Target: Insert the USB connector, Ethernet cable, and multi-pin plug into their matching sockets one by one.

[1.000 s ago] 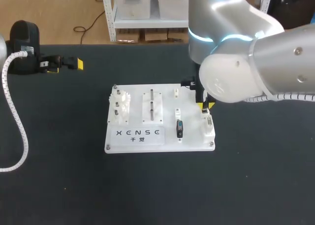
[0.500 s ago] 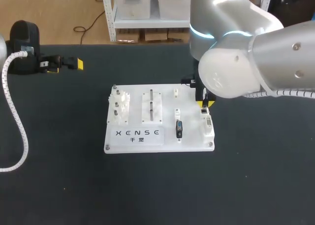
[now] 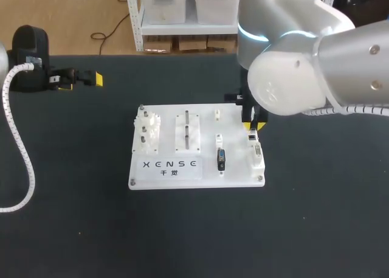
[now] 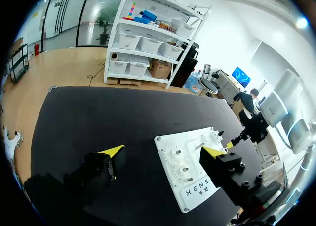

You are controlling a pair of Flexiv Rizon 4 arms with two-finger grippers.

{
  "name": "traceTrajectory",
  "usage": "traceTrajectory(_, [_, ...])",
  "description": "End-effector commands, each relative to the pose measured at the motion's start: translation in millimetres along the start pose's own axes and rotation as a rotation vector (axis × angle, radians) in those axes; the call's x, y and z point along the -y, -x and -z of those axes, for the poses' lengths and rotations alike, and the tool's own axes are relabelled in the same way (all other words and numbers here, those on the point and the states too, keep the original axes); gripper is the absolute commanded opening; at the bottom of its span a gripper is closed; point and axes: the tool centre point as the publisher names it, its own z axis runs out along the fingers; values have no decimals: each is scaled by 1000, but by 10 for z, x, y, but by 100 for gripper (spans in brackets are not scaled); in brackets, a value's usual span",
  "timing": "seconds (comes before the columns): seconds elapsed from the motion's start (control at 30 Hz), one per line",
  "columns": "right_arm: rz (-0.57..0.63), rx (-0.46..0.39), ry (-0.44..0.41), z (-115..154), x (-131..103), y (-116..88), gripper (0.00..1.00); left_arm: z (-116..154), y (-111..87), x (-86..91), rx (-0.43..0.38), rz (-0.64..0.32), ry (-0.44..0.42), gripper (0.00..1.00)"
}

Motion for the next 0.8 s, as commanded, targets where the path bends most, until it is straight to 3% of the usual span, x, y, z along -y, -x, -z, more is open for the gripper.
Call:
traceTrajectory(0.03, [1, -1, -2, -24, -5, -20, 0, 0, 0, 0, 0, 0, 0, 100])
traceTrajectory(0.8, [7, -18, -25, -154, 13, -33, 0, 0, 0, 0, 0, 0, 0, 100])
